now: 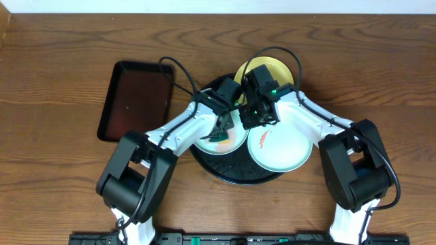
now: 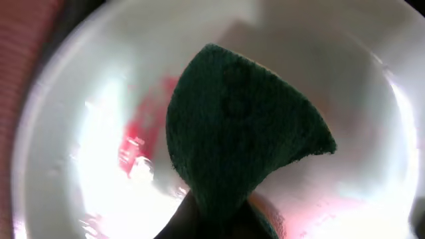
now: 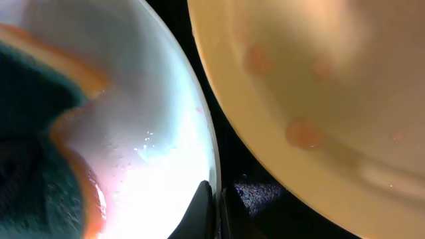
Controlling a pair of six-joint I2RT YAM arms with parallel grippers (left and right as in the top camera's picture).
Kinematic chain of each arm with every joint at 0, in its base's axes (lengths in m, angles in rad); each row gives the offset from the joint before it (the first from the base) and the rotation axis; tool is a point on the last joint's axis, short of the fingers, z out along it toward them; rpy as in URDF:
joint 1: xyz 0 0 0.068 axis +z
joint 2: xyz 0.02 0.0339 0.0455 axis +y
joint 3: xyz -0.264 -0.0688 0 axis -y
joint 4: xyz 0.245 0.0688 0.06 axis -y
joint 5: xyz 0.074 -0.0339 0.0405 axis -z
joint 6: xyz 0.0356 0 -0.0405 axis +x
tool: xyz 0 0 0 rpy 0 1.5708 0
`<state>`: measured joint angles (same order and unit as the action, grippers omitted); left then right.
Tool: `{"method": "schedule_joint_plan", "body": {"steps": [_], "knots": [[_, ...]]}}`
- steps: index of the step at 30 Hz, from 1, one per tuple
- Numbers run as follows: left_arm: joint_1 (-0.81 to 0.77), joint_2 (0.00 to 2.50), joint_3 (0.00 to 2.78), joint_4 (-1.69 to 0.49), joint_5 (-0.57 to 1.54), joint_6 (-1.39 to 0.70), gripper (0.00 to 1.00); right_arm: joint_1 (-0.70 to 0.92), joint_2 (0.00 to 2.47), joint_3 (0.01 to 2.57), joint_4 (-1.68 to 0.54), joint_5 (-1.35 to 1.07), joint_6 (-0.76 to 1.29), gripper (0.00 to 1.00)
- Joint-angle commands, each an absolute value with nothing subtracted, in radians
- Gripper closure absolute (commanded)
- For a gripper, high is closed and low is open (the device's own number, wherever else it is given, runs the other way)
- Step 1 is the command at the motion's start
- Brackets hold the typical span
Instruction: Clean dirty plates on tray and stack at the side
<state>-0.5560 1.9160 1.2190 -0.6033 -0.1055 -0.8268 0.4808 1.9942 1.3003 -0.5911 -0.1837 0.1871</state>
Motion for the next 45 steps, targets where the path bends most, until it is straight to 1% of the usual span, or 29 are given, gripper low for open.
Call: {"method": "schedule_joint_plan", "body": {"steps": [1,7,9,10,13,15,19,23,24,28,31,36,41,43,45], "knots": [[-0.465,1.915,1.194,-0.643,-0.302,-0.707,0.92,0.465,1.999,1.307,-0.617,-0.101,0.163,0.99],[-0.43,1.808,1.203,-0.643,-0.3,-0.703,0.92,0.465,1.999,1.307,-0.622,-0.102,0.159,0.99],[-0.431,1.782,1.203,-0.638,-0.263,-0.704,0.92,0.465,1.999,1.307,-0.624,-0.102,0.159,0.99],[-0.431,1.776,1.203,-0.629,-0.214,-0.704,0.92,0.466,1.999,1.307,-0.624,-0.102,0.16,0.99],[-0.432,1.785,1.2,-0.556,0.043,-0.704,0.92,0.466,1.999,1.307,-0.623,-0.102,0.16,0.99],[-0.437,1.805,1.197,-0.512,0.167,-0.706,0.92,0.466,1.999,1.307,-0.625,-0.102,0.16,0.99],[-0.463,1.839,1.195,-0.509,0.234,-0.73,0.92,0.466,1.999,1.307,-0.629,-0.102,0.16,0.99],[-0.484,1.879,1.195,-0.522,0.229,-0.693,0.92,0.466,1.999,1.307,-0.629,-0.102,0.16,0.99],[-0.484,1.888,1.195,-0.535,0.199,-0.68,0.92,0.466,1.999,1.307,-0.632,-0.102,0.16,0.99],[-0.461,1.892,1.195,-0.622,-0.028,-0.68,0.92,0.465,1.999,1.307,-0.646,-0.102,0.159,0.99],[-0.425,1.892,1.195,-0.661,-0.087,-0.674,0.92,0.465,1.999,1.307,-0.647,-0.102,0.155,0.99],[-0.349,1.891,1.195,-0.679,-0.089,-0.62,0.92,0.465,1.999,1.307,-0.651,-0.102,0.155,0.99],[-0.303,1.871,1.209,-0.669,-0.089,-0.621,0.92,0.464,1.999,1.307,-0.659,-0.102,0.154,0.99],[-0.303,1.847,1.211,-0.66,-0.044,-0.621,0.92,0.464,1.999,1.307,-0.662,-0.102,0.152,0.99],[-0.304,1.817,1.211,-0.632,0.125,-0.602,0.92,0.465,1.999,1.307,-0.666,-0.102,0.147,0.99]]}}
